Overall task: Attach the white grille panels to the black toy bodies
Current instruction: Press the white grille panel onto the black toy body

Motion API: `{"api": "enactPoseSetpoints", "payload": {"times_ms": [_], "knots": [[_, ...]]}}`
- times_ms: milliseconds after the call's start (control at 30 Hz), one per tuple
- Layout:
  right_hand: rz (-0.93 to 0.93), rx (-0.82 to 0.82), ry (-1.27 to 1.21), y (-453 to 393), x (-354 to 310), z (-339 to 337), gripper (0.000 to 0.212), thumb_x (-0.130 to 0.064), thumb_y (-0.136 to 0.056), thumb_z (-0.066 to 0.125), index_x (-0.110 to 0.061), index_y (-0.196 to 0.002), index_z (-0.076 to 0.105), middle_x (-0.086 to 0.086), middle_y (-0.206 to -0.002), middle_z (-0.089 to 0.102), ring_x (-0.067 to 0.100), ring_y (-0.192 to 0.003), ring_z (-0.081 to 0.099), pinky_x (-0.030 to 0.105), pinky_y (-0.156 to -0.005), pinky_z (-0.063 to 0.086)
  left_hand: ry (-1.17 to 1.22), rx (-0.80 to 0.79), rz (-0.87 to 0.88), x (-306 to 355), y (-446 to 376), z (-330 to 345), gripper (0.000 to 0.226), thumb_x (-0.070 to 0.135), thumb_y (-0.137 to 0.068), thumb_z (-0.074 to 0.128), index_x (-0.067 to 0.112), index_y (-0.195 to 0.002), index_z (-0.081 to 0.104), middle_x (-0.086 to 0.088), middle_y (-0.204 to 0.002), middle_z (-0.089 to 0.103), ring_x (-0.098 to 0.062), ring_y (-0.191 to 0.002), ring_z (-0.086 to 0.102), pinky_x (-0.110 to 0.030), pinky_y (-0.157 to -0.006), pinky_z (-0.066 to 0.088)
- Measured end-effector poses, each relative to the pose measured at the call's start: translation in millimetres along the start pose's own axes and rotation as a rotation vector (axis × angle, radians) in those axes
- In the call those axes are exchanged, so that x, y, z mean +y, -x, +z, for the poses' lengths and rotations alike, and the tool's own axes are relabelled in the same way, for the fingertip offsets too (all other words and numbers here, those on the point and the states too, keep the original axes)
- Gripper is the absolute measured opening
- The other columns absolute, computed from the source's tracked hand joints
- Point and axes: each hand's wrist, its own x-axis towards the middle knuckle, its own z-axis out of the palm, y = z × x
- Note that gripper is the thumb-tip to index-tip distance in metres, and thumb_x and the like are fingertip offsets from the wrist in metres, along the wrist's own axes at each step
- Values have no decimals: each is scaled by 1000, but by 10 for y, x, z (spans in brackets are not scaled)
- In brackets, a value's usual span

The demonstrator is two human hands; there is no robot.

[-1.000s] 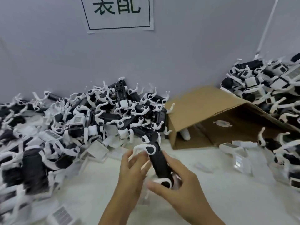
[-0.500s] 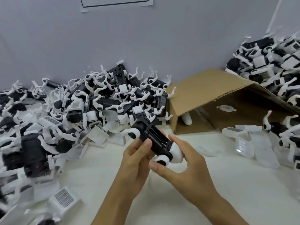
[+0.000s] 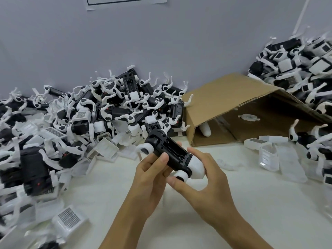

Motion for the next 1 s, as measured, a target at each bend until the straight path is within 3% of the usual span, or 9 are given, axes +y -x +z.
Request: {"api": "enactPoseSetpoints", "payload": {"times_ms": [100, 200, 367, 467, 567, 667, 800, 900, 1000], "knots": [[-88, 51, 53, -8, -5, -2, 59, -39, -68, 88, -44, -117, 56, -18, -108, 59, 6, -108, 60, 11, -85, 46, -6, -20, 11, -19, 0, 16, 36, 27, -87, 67, 9, -119, 73, -13, -123, 71, -25, -115, 68, -30, -89, 56], [-22, -1, 59, -33, 65, -23, 65, -33, -72, 91, -47, -123, 53, -24, -117, 57, -1, -116, 55, 9, -91, 44, -77, 25, 19, -18, -10, 24, 40, 29, -82, 73, 10, -117, 73, -16, -123, 70, -27, -116, 67, -36, -93, 56], [47, -152, 165, -45, 162, -45, 100, -28, -80, 83, -50, -151, 17, -31, -154, 22, -18, -141, 15, -6, -102, 19, -740, 151, 252, 15, 16, 12, 29, 29, -75, 83, 31, -103, 77, 6, -99, 78, -11, -99, 71, -17, -83, 52], [-70, -107, 122, -40, 159, -47, 99, -20, -79, 82, -40, -154, 20, -26, -156, 29, -5, -146, 27, 6, -112, 26, -1243, 71, 560, -55, -17, 3, 44, 18, -84, 81, 19, -126, 68, 6, -121, 70, -15, -114, 63, -34, -95, 50], [-162, -111, 18, -13, 99, -62, 96, -20, -77, 77, -44, -152, 23, -40, -147, 37, -9, -138, 39, 3, -103, 32, -1375, 43, 820, -59, -29, -1, 45, 13, -87, 74, 9, -130, 64, 0, -130, 63, -20, -124, 57, -40, -101, 46], [-246, -36, 31, -15, 20, -86, 92, -36, -76, 81, -37, -152, 30, -31, -145, 45, -1, -138, 44, 7, -105, 36, -1493, 28, 1005, -51, -26, -23, 44, 13, -87, 72, 8, -130, 64, -9, -131, 63, -27, -128, 53, -39, -106, 41], [-281, 91, 138, -29, -27, -109, 75, -51, -71, 83, -40, -135, 45, -22, -125, 60, 3, -119, 59, 8, -94, 45, -1530, 5, 1024, -86, -36, -20, 60, -8, -74, 79, 7, -130, 64, -12, -128, 65, -29, -129, 53, -49, -104, 44], [-276, 129, 176, -50, -47, -141, 69, -57, -70, 79, -44, -131, 47, -18, -114, 65, 8, -109, 63, 8, -89, 47, -1541, 40, 1019, -79, -29, -4, 43, 0, -83, 67, 4, -126, 67, -9, -129, 66, -28, -133, 49, -55, -104, 44], [-245, 99, 124, -65, -16, -134, 73, -47, -70, 85, -39, -133, 48, -16, -120, 65, 9, -115, 62, 11, -92, 47, -1524, 153, 970, -104, -7, 28, 47, 10, -80, 70, 10, -127, 66, -12, -132, 62, -31, -133, 45, -50, -108, 40]]}}
